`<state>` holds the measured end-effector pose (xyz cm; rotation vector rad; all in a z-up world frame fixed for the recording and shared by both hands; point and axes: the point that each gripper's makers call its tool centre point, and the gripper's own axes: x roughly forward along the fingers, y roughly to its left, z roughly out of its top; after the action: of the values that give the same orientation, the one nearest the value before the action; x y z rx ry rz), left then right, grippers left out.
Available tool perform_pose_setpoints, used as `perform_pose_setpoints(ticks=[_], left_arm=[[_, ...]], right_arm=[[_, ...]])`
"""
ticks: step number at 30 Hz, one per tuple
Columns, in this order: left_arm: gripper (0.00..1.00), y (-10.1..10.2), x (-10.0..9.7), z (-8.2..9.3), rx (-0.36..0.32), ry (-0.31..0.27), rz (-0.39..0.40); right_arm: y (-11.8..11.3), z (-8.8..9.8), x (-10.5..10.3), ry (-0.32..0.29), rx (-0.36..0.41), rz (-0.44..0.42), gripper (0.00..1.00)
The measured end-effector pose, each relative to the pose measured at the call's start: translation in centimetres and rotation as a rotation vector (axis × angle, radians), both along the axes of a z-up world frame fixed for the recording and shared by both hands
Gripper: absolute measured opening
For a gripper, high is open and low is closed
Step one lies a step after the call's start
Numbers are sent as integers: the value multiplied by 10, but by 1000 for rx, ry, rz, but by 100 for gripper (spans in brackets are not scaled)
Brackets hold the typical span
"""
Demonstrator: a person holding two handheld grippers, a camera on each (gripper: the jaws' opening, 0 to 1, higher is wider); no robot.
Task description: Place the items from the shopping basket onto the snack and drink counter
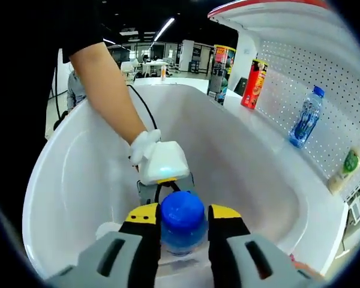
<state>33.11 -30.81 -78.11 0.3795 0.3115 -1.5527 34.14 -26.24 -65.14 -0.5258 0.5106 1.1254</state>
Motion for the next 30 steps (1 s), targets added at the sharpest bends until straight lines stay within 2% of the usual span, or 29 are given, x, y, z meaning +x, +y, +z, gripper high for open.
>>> perform_pose_setpoints(ticks=[12, 18, 30], left_arm=[[47, 0, 0, -1, 4, 1, -3], [47, 0, 0, -3, 54, 10, -1], [46, 1, 0, -3, 61, 0, 4]], right_arm=[[1, -3, 0, 6, -12, 5, 26], [1, -3, 0, 1, -13, 6, 25], [1, -2, -1, -11, -10, 16, 23]])
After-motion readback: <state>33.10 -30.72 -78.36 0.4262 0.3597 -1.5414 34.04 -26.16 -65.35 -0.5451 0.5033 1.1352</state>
